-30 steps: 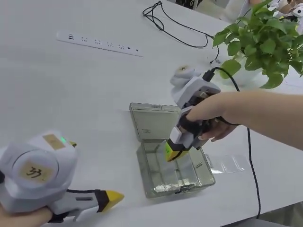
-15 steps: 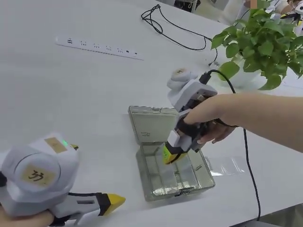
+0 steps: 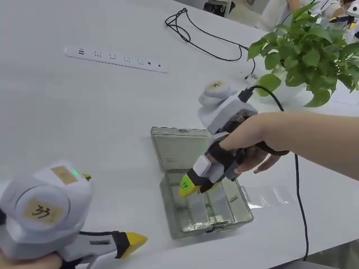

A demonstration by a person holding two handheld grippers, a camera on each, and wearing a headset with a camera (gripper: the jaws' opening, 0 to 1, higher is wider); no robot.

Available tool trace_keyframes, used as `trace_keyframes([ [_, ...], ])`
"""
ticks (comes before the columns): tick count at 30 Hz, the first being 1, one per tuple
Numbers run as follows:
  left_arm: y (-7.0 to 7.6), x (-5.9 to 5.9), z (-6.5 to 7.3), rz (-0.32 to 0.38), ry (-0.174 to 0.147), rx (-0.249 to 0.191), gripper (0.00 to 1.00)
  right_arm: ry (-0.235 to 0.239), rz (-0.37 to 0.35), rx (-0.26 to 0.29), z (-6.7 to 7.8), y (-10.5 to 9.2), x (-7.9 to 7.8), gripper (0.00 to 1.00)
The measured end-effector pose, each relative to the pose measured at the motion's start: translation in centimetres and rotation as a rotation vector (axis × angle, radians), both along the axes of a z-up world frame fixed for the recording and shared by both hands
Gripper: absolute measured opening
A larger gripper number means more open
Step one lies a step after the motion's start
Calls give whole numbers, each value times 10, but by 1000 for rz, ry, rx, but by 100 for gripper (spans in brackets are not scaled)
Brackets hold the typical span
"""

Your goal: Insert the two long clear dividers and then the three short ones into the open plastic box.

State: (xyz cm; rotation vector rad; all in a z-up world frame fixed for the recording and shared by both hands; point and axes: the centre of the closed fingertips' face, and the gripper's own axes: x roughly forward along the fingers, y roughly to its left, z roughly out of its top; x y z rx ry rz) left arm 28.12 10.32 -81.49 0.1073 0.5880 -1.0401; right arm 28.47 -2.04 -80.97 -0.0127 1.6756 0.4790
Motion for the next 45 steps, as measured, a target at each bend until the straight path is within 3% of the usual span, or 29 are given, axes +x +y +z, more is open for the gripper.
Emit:
trace_keyframes([
  [5, -2, -1, 4, 1, -6, -3, 91, -30, 13, 33, 5, 2, 2, 46],
  [7, -2, -1, 5, 0, -9, -3, 91, -79, 35, 46, 9, 4, 7, 53],
  [15, -3, -4, 8, -7, -18, 4, 91, -178, 85, 75, 20, 10, 3, 74],
  [19, -3, -5, 10, -7, -21, 2, 91, -237, 112, 86, 23, 8, 4, 79],
  [22, -3, -4, 12, -1, -18, -3, 91, -272, 92, 110, 27, 8, 5, 81],
  [28, -2, -2, 17, -2, -34, 9, 91, -421, 124, 176, 36, 11, 9, 92],
  [30, -2, -2, 18, -3, -36, 12, 91, -422, 102, 180, 38, 9, 5, 94],
  [31, -3, -2, 19, -4, -39, 16, 91, -468, 100, 208, 41, 12, 8, 95],
  [32, -3, -2, 20, -6, -40, 16, 91, -466, 102, 200, 42, 8, 4, 96],
  [34, -5, -1, 22, 8, -20, -2, 91, -499, 133, 197, 42, 4, 1, 98],
  [35, -5, -1, 23, 8, -28, 3, 91, -525, 137, 191, 42, 0, 2, 100],
  [36, -5, -2, 23, 6, -32, 12, 91, -589, 169, 209, 45, 4, 5, 100],
  [37, -7, -3, 25, 4, -31, 10, 92, -601, 169, 201, 46, 1, 3, 100],
  [38, -8, -3, 27, 5, -26, 2, 92, -578, 153, 192, 46, -3, -6, 100],
  [42, -11, -4, 35, 13, -29, 4, 93, -658, 129, 215, 57, -11, -9, 100],
  [45, -12, -4, 39, 18, -29, 2, 94, -676, 119, 220, 62, -23, -14, 100],
])
